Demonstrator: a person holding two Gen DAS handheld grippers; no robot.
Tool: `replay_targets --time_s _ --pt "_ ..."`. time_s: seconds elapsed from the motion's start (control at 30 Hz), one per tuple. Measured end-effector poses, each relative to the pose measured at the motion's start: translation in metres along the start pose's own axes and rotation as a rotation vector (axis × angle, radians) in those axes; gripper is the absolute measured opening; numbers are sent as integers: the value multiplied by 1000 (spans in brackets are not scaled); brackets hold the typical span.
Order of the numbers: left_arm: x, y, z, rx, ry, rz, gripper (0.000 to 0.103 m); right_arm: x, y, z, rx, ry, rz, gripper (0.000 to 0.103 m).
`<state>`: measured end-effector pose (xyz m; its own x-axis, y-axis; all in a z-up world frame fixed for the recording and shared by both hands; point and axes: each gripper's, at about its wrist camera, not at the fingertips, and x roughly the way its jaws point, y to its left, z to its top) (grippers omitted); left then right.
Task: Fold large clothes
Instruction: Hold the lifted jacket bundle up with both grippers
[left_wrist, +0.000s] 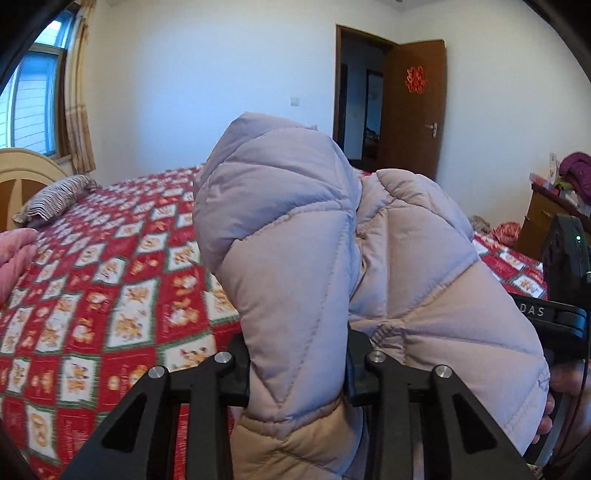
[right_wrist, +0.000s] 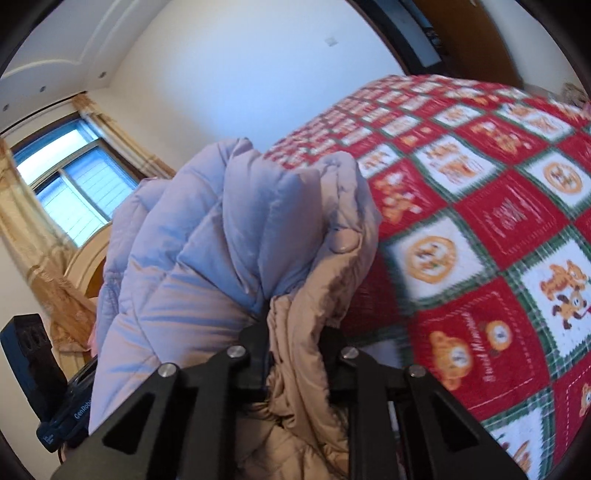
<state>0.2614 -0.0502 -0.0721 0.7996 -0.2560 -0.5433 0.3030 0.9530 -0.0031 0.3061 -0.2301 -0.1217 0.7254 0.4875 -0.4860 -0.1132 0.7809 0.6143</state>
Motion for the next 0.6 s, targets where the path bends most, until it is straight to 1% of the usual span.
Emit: replay_targets --time_s 0.23,0.4,0.6 --pt "-43 45 7 -39 -52 74 34 6 63 3 -77 -4 98 21" --pt "-64 83 4 -69 -68 144 33 29 103 3 -131 25 154 20" --pt "-76 120 -8 -121 -63 192 32 57 138 -4 -189 71 189 20"
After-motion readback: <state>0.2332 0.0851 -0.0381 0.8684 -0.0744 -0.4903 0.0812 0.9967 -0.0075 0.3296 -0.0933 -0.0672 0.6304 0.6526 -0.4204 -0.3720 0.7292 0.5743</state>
